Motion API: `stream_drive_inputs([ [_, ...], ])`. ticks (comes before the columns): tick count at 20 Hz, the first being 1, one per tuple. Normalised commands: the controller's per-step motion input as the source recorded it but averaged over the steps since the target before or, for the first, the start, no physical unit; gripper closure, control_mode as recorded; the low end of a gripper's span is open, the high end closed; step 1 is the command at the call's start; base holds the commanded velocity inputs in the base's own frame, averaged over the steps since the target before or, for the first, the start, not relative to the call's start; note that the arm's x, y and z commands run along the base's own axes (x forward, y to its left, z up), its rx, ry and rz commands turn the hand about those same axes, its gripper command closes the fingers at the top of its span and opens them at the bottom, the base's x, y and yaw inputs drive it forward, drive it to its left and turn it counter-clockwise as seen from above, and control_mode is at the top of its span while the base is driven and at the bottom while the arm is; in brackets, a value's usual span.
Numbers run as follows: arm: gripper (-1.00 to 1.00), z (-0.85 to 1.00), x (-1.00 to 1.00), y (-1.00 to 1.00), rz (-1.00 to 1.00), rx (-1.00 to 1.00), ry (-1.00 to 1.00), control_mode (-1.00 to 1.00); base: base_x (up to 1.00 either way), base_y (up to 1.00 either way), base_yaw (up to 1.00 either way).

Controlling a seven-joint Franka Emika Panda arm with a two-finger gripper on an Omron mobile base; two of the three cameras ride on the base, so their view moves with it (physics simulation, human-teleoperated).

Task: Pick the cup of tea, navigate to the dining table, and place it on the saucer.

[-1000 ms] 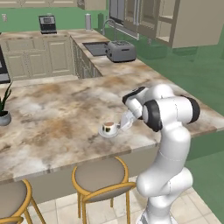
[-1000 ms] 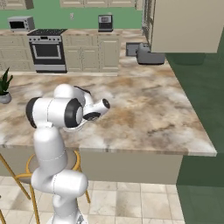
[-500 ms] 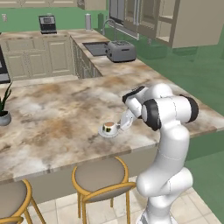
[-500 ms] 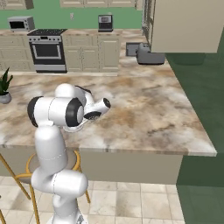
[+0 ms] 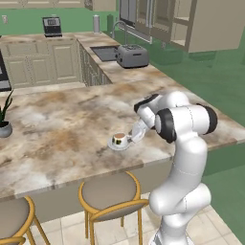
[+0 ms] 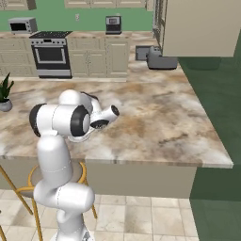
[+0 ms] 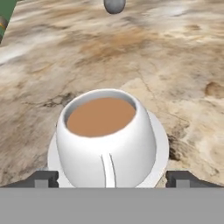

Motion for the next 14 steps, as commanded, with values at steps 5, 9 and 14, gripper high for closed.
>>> stream_drive_inputs([
  [5,-1.00,0.50,0.00,0.00,0.00,0.01,-0.15,-1.00,0.00,0.00,0.00],
  [9,-1.00,0.81,-0.20,0.00,0.00,0.04,-0.09,-1.00,0.00,0.00,0.00],
  [14,-1.00,0.67,-0.66,-0.01,0.00,0.01,0.01,-1.00,0.00,0.00,0.00],
])
